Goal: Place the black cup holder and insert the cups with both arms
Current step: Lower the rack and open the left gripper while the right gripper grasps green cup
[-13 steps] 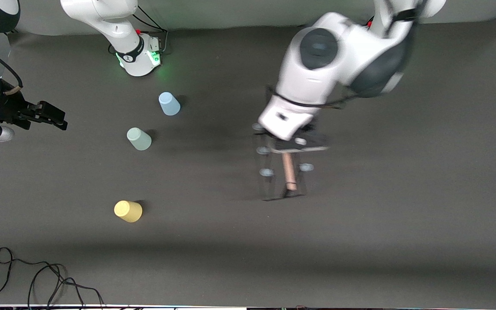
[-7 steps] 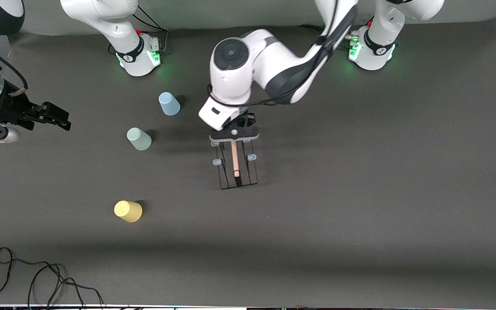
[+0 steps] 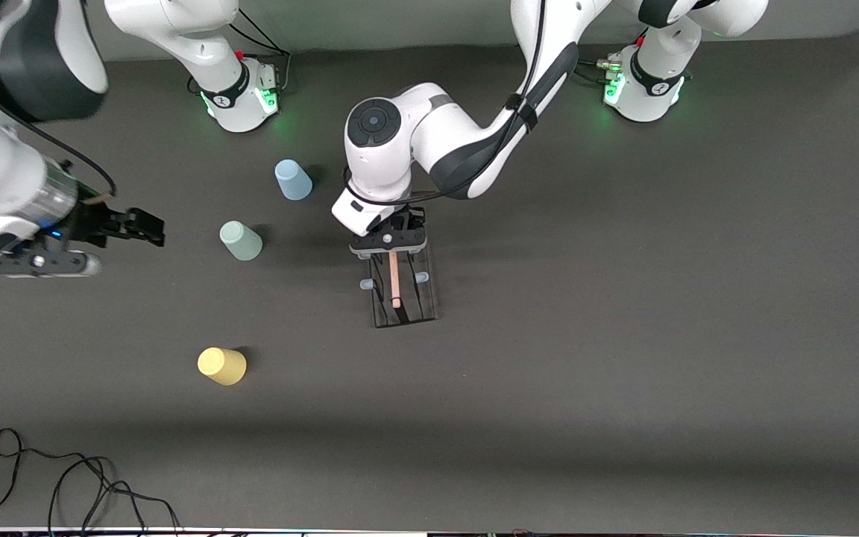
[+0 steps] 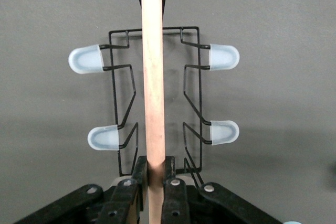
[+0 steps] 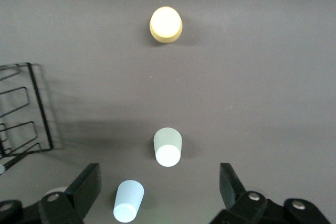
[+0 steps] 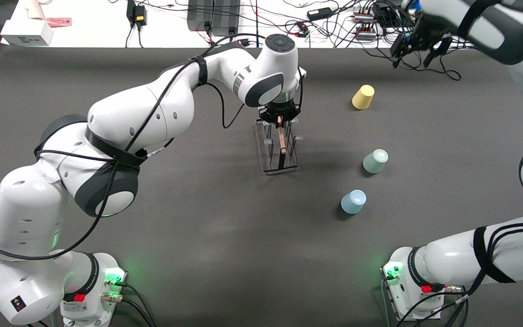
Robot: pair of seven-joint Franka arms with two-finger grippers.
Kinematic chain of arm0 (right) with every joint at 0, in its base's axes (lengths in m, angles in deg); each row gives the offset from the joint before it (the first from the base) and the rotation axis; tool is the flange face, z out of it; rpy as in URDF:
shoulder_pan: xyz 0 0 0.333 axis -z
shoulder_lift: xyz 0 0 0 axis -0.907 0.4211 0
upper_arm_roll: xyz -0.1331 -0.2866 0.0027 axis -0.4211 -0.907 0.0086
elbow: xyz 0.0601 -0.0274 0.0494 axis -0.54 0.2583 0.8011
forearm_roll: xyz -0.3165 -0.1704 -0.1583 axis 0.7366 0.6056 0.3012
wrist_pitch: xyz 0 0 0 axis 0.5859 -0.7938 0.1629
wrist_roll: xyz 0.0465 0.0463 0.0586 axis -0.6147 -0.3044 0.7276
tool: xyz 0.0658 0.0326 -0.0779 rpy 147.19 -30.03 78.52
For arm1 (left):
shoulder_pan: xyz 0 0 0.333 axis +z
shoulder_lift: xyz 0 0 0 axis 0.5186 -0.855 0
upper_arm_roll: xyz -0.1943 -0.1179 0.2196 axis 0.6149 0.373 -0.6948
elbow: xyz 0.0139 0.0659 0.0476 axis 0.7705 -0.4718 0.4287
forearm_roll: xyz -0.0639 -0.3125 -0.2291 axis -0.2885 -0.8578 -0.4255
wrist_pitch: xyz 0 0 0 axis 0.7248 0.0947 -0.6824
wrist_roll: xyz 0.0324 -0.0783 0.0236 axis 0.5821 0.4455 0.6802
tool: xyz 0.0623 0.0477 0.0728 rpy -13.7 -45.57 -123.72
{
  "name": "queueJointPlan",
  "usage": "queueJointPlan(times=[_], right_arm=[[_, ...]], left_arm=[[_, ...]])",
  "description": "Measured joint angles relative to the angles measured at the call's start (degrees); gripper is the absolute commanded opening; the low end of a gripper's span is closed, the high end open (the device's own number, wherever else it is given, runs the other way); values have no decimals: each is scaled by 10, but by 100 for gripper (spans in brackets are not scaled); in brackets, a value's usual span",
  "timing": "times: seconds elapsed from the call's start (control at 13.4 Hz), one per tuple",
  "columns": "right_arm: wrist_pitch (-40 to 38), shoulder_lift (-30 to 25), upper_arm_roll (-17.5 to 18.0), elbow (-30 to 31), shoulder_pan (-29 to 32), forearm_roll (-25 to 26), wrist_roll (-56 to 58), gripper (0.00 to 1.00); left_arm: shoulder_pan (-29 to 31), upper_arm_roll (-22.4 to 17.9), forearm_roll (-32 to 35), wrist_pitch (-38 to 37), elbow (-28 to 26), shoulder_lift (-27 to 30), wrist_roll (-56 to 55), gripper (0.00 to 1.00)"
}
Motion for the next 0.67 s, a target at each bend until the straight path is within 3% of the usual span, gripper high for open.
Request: queueJointPlan(times=[0.07, 0.15, 0.37, 0.45, 0.67], right_arm=[[30, -5, 0, 37, 0, 0, 0, 100], [65, -15, 0, 80, -1, 0, 0, 100], [188, -50, 0, 234, -6, 0, -20, 100], [231, -52, 0, 280, -6, 0, -34, 100], [322, -25, -1, 364, -23, 0, -55, 100]], left_arm=[[0, -1, 2, 0, 0, -1, 0, 44], [0, -1, 3, 2, 0, -1, 0, 55], [0, -2, 8, 7, 2, -2, 2, 62], [0, -2, 8, 7, 3, -2, 3, 72], [3, -6, 9, 6, 10, 1, 12, 78]])
